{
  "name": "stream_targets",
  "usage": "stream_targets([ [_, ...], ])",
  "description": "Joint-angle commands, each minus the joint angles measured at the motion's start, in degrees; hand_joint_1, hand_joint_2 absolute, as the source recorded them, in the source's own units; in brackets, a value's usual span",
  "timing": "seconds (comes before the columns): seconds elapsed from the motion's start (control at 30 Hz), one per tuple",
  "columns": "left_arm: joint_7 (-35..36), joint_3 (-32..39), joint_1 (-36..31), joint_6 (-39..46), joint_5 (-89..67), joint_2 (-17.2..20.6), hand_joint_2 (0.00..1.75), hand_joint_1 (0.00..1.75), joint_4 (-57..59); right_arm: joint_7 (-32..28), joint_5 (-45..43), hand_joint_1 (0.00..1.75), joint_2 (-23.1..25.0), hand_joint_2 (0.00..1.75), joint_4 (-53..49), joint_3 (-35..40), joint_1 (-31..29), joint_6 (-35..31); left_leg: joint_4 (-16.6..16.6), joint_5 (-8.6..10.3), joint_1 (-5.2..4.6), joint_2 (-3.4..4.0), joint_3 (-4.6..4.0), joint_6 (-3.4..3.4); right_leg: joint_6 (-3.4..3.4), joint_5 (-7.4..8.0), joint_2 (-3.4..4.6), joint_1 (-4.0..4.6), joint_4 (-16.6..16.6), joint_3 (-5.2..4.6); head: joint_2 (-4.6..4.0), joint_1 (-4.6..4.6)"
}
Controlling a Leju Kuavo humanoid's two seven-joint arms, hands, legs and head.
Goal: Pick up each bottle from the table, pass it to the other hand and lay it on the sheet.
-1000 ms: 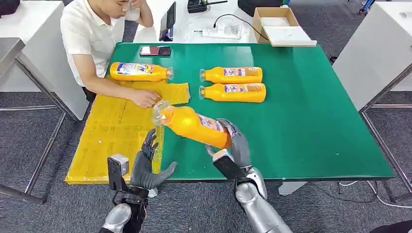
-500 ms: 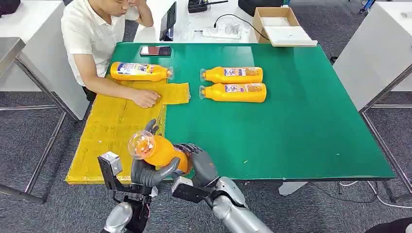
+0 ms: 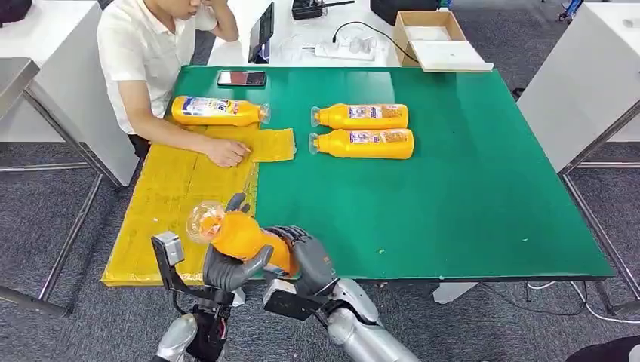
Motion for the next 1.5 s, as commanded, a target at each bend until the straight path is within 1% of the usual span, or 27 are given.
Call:
stream_targets([
  [0.03, 0.5, -5.0, -6.4, -1.9, 0.7, 2.2, 1.75, 1.75, 12.0, -1.4, -3.1, 1.75, 2.3, 1.75, -1.8, 5.9, -1.3, 0.5, 0.0, -0.03, 0.05, 0.06, 0.12, -0.11, -0.13, -0.03, -0.03, 0.06, 0.0, 0.11, -0.02, 0.02],
  [0.1, 0.4, -4.9, -7.0, 0.7, -0.7, 2.3, 1.75, 1.75, 12.5, -0.7, -1.9, 1.75, 1.9, 1.75, -3.1, 6.8, -1.0, -1.3, 0.0, -0.02, 0.03, 0.04, 0.08, -0.08, -0.10, -0.03, -0.04, 0.04, 0.0, 0.07, 0.00, 0.00],
  [0.13, -1.7, -5.1, -7.5, 5.8, -5.3, 2.3, 1.75, 1.75, 12.7, 0.9, 1.7, 1.75, 1.5, 1.75, -3.0, 8.0, -1.0, -6.0, 0.0, -0.04, 0.05, 0.06, 0.12, -0.11, -0.14, -0.06, -0.04, 0.06, 0.0, 0.11, 0.00, 0.00],
  [0.2, -2.1, -4.5, -7.9, 7.6, -7.0, 2.0, 1.75, 1.75, 13.0, 1.6, 3.2, 1.75, 1.6, 1.75, -2.6, 8.5, -0.8, -8.1, 0.0, -0.02, 0.03, 0.02, 0.08, -0.08, -0.08, -0.03, -0.05, 0.04, 0.0, 0.10, -0.02, 0.02],
  [0.23, -2.2, -3.6, -8.0, 8.4, -7.1, 1.7, 1.75, 1.75, 13.3, 1.7, 3.7, 1.55, 1.8, 1.75, -2.1, 8.6, -0.6, -9.5, 0.0, -0.01, 0.02, 0.01, 0.06, -0.06, -0.06, -0.01, -0.03, 0.02, 0.0, 0.07, 0.00, 0.02],
  [0.27, -2.2, -3.1, -8.1, 8.5, -7.1, 1.7, 1.75, 1.75, 13.6, 1.9, 3.5, 0.37, 2.2, 1.75, -1.6, 8.7, -0.5, -9.7, 0.0, -0.05, 0.06, 0.04, 0.15, -0.11, -0.12, -0.06, -0.04, 0.07, 0.0, 0.16, -0.02, 0.02],
  [0.3, -2.2, -2.3, -8.2, 9.0, -6.9, 1.7, 1.75, 1.75, 13.9, 1.9, 3.2, 0.00, 2.6, 1.75, -1.3, 8.7, -0.2, -9.9, 0.0, -0.03, 0.03, 0.06, 0.10, -0.08, -0.08, -0.02, 0.00, 0.03, 0.0, 0.10, 0.00, 0.00],
  [0.33, -2.2, -1.8, -8.3, 9.2, -6.8, 1.8, 1.75, 1.75, 14.1, 1.7, 3.3, 0.00, 2.9, 0.00, -1.1, 8.8, 0.1, -10.4, 0.0, -0.03, 0.03, 0.06, 0.11, -0.07, -0.08, -0.02, 0.01, 0.03, 0.0, 0.11, 0.00, 0.00],
  [0.47, -2.8, 0.9, -9.3, 9.6, -6.4, 2.9, 1.75, 1.75, 14.7, -1.1, 1.9, 0.00, 3.2, 0.00, -0.7, 10.4, 0.7, -10.8, -0.1, -0.05, 0.06, 0.10, 0.17, -0.12, -0.13, -0.03, 0.02, 0.06, 0.0, 0.15, -0.02, 0.00],
  [0.5, -3.0, 1.5, -9.4, 9.8, -6.4, 3.2, 1.75, 1.75, 14.5, -1.3, 1.8, 0.00, 3.2, 0.00, -0.9, 10.6, 1.0, -10.9, 0.0, -0.03, 0.06, 0.06, 0.06, -0.09, -0.09, -0.01, 0.02, 0.07, 0.0, 0.08, 0.00, 0.00],
  [0.6, -3.2, 3.9, -9.7, 10.0, -6.5, 3.8, 1.75, 1.75, 13.9, -1.3, 1.6, 0.00, 3.0, 0.00, -1.0, 10.9, 1.3, -12.2, 0.0, -0.04, 0.06, 0.13, 0.09, -0.10, -0.12, -0.01, 0.08, 0.06, 0.0, 0.08, 0.00, 0.02],
  [0.67, -3.2, 4.2, -9.7, 9.8, -6.5, 4.1, 1.75, 1.75, 13.8, -1.3, 1.6, 0.00, 2.9, 0.00, -0.9, 10.9, 1.2, -12.3, 0.0, -0.07, 0.11, 0.17, 0.15, -0.15, -0.16, -0.02, 0.07, 0.12, 0.0, 0.14, -0.02, -0.02],
  [0.73, -3.2, 4.6, -9.5, 9.8, -6.5, 3.8, 1.75, 1.75, 13.6, -1.5, 1.3, 0.00, 3.0, 0.00, -0.6, 10.8, 1.2, -12.4, 0.0, -0.03, 0.09, 0.02, 0.07, -0.10, -0.11, -0.03, -0.04, 0.09, 0.0, 0.08, -0.02, 0.04],
  [0.8, -4.3, 5.7, -9.5, 12.6, -9.3, 4.4, 1.75, 1.75, 13.0, -2.0, 1.5, 0.00, 2.9, 0.00, -0.3, 10.9, 1.5, -13.6, -0.1, -0.05, 0.09, 0.16, 0.16, -0.12, -0.14, -0.04, 0.03, 0.10, 0.0, 0.12, 0.00, -0.02],
  [0.83, -5.8, 5.5, -9.8, 16.0, -13.2, 5.2, 1.75, 1.75, 12.8, -2.2, 1.9, 0.00, 2.8, 0.00, -0.2, 11.2, 1.6, -14.4, 0.0, -0.02, 0.07, 0.11, 0.06, -0.08, -0.09, -0.03, -0.04, 0.07, 0.0, 0.04, -0.02, 0.00],
  [0.87, -6.4, 5.4, -10.1, 18.3, -16.5, 5.8, 1.75, 1.75, 12.6, -2.3, 2.4, 0.00, 2.7, 0.00, -0.2, 11.4, 1.8, -15.1, -0.1, -0.04, 0.10, 0.11, 0.18, -0.13, -0.15, -0.05, -0.07, 0.11, 0.0, 0.17, 0.00, 0.04],
  [0.93, -7.6, 5.7, -10.8, 25.9, -30.3, 7.0, 1.75, 1.75, 11.7, -2.0, 4.0, 0.00, 2.3, 0.00, -0.6, 11.6, 2.2, -16.2, 0.0, -0.05, 0.12, 0.07, 0.16, -0.14, -0.16, -0.07, -0.11, 0.14, 0.0, 0.15, 0.00, 0.02],
  [1.07, -7.1, 6.7, -10.9, 25.1, -31.1, 6.8, 1.75, 1.75, 11.3, -1.9, 4.1, 0.00, 2.3, 0.00, -0.8, 11.5, 2.3, -16.2, 0.0, 0.02, 0.03, 0.06, -0.04, -0.05, -0.06, -0.01, -0.05, 0.02, 0.0, -0.06, 0.00, 0.00],
  [1.1, -7.1, 6.7, -10.9, 25.1, -31.1, 6.8, 1.75, 1.75, 11.3, -1.9, 4.1, 0.00, 2.3, 0.00, -0.8, 11.5, 2.3, -16.2, 0.0, -0.01, 0.07, 0.06, 0.05, -0.09, -0.11, -0.03, -0.07, 0.07, 0.0, 0.04, 0.00, 0.00],
  [1.13, -6.9, 6.0, -11.2, 27.8, -35.8, 7.2, 1.75, 1.75, 11.9, -1.8, 4.7, 0.00, 2.1, 0.00, -0.9, 11.5, 2.3, -16.6, 0.0, -0.02, 0.09, 0.05, 0.04, -0.09, -0.11, -0.03, -0.07, 0.09, 0.0, 0.04, 0.00, 0.00],
  [1.23, -3.0, 6.7, -14.0, 28.2, -47.3, 9.7, 1.75, 1.75, 13.9, -2.0, 5.2, 0.00, 1.5, 0.00, -2.5, 10.7, 3.2, -16.3, 0.0, 0.01, 0.06, 0.01, -0.01, -0.08, -0.09, -0.02, -0.09, 0.06, 0.0, -0.01, 0.00, 0.02],
  [1.27, -1.4, 6.9, -15.6, 27.6, -52.9, 10.8, 1.75, 1.75, 15.1, -1.9, 5.5, 0.00, 1.3, 0.00, -3.2, 10.2, 3.6, -15.9, 0.0, 0.01, 0.08, 0.00, -0.02, -0.09, -0.09, -0.02, -0.11, 0.08, 0.0, -0.01, 0.00, 0.00],
  [1.33, 0.6, 7.0, -18.3, 24.3, -59.2, 12.2, 1.75, 1.75, 16.9, -1.9, 5.9, 0.00, 1.0, 0.00, -4.5, 9.3, 4.4, -15.5, 0.0, 0.03, 0.10, -0.05, -0.04, -0.10, -0.11, -0.01, -0.16, 0.10, 0.0, -0.02, 0.00, 0.02],
  [1.43, 1.3, 6.6, -21.1, 20.7, -62.6, 12.7, 1.75, 1.75, 17.5, -2.2, 6.5, 0.00, 0.8, 0.00, -5.6, 8.7, 5.1, -14.7, 0.0, 0.03, 0.09, -0.05, -0.02, -0.11, -0.11, -0.03, -0.17, 0.10, 0.0, -0.02, 0.00, 0.02],
  [1.5, 2.5, 4.9, -24.0, 16.8, -64.7, 13.1, 1.75, 1.75, 17.6, -2.5, 6.3, 0.00, 0.9, 0.00, -6.6, 8.4, 5.5, -13.7, 0.0, 0.02, 0.13, -0.13, -0.04, -0.12, -0.12, -0.06, -0.25, 0.14, 0.1, -0.01, -0.02, 0.02],
])
